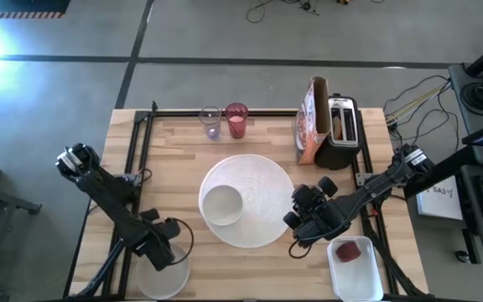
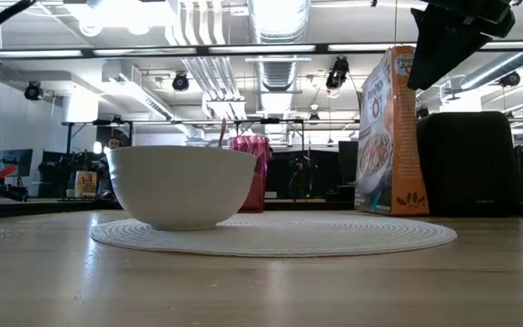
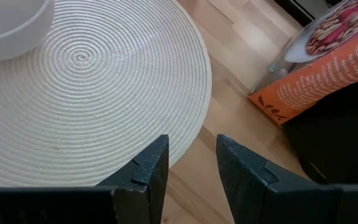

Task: Arrange a breakfast setting
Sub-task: Put the gray plate to the right of the white bowl on the white table mat

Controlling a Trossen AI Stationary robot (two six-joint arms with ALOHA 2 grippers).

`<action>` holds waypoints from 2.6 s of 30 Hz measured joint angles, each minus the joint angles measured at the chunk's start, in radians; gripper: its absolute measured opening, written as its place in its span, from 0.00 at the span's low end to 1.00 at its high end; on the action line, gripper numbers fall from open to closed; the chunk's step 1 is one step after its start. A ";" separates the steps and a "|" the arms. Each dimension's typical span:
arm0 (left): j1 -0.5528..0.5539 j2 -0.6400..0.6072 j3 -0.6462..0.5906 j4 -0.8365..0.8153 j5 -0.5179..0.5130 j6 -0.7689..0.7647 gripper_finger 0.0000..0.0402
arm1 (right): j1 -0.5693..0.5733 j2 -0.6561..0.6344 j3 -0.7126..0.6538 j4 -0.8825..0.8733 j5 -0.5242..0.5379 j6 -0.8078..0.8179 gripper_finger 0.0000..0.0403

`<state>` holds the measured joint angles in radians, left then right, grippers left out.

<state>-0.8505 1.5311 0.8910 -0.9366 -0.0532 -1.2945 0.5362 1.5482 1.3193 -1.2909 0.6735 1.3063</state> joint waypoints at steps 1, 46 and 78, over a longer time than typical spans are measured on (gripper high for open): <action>0.000 0.000 -0.007 0.016 0.001 0.000 0.23 | 0.000 0.000 0.000 0.000 0.000 0.001 0.31; 0.016 -0.004 -0.026 0.263 0.019 -0.042 0.00 | 0.000 0.000 0.000 0.104 0.000 0.001 0.31; 0.516 0.322 0.707 0.149 0.053 0.936 0.00 | 0.000 0.000 0.000 0.185 0.001 -0.065 0.31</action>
<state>-0.3344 1.8529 1.5980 -0.7874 -0.0002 -0.3586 0.5361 1.5482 1.3193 -1.1055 0.6744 1.2410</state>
